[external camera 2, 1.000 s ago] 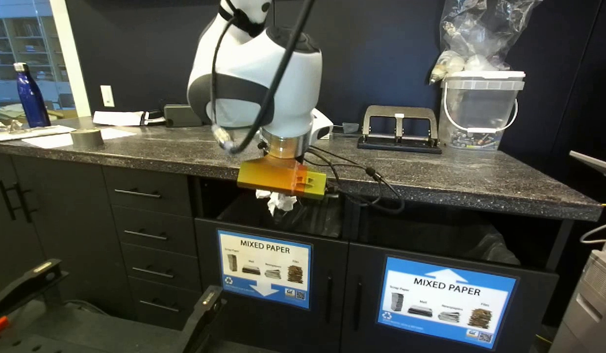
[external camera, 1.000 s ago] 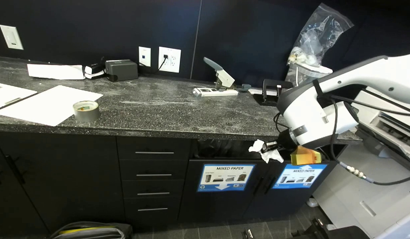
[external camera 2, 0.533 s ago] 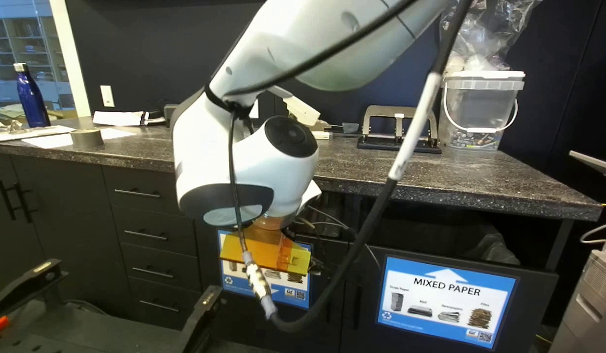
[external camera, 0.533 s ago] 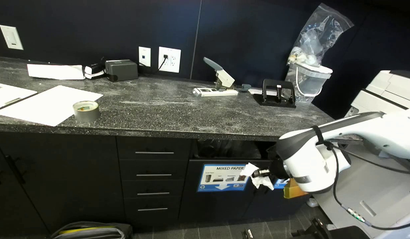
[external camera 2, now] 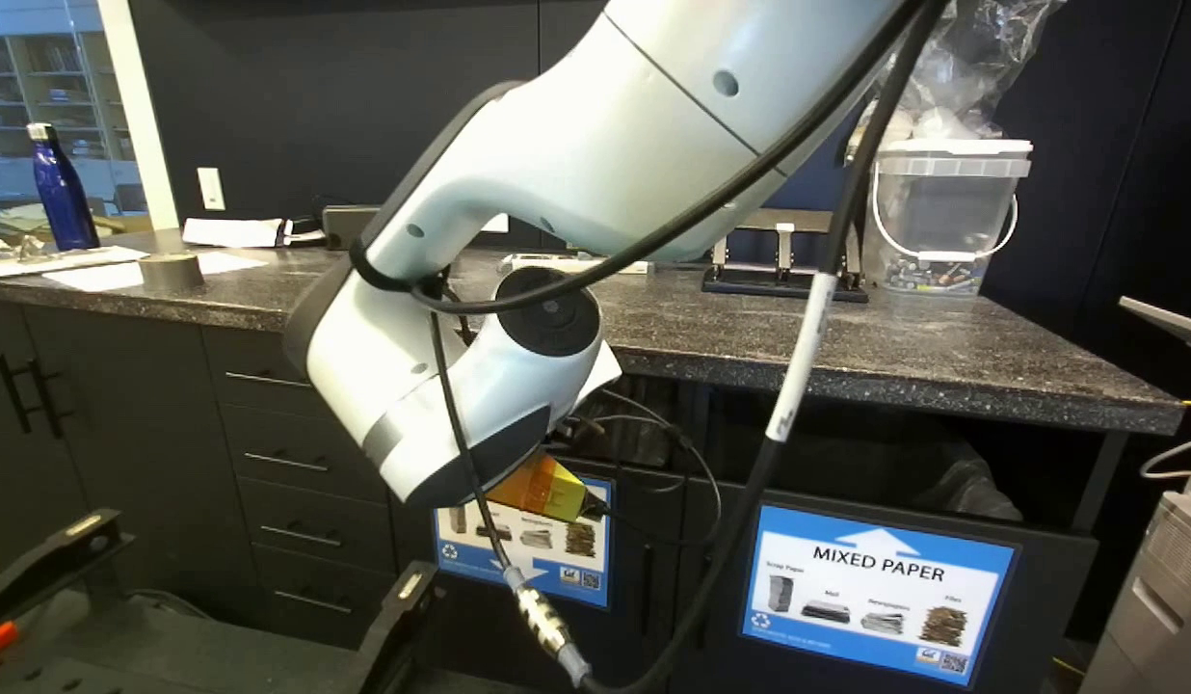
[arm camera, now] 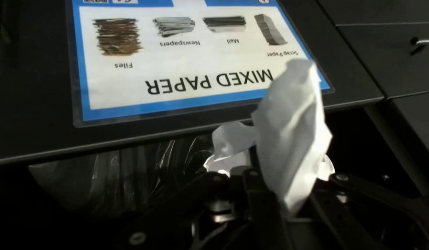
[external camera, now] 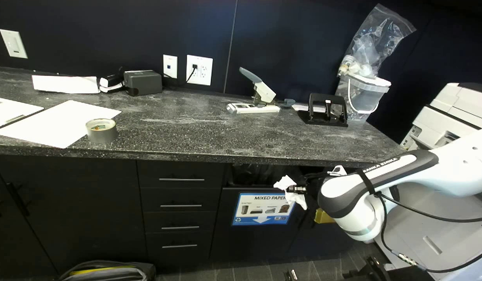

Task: Pick up the pieces of papers from the countertop and put them in the right bin.

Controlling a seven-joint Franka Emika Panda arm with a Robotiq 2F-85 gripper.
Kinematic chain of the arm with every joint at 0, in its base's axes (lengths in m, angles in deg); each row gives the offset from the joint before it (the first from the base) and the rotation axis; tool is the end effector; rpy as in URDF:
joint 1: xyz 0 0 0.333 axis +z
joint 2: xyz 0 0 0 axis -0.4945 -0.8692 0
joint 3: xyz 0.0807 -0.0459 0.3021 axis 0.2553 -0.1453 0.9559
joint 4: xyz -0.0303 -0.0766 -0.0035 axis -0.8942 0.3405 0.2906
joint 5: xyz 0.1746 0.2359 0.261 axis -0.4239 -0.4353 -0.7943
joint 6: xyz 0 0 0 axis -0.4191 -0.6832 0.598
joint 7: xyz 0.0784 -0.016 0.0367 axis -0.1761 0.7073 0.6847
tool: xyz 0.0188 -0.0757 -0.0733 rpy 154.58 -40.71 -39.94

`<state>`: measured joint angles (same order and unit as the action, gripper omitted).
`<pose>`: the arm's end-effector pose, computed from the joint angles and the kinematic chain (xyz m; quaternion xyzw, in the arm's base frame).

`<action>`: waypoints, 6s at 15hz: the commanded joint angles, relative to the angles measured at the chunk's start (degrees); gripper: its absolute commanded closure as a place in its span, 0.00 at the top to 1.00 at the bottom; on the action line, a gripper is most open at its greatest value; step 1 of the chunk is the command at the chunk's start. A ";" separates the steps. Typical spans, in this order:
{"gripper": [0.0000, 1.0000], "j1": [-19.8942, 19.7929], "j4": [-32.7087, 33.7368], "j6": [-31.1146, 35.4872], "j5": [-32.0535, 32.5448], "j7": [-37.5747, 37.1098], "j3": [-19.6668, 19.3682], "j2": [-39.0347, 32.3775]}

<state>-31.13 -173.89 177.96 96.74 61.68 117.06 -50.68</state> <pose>0.4394 -0.0782 0.0315 -0.9087 -0.0451 -0.3788 0.1693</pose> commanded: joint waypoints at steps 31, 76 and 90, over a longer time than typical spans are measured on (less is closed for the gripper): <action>0.32 43.61 30.67 24.12 4.42 -45.26 -28.73 -7.01; 1.00 12.75 -20.31 -42.89 44.41 -50.33 -4.62 47.29; 1.00 -17.67 -17.11 -46.13 15.34 -45.94 35.13 58.40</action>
<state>-42.95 -192.77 132.86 116.65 14.83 144.55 4.18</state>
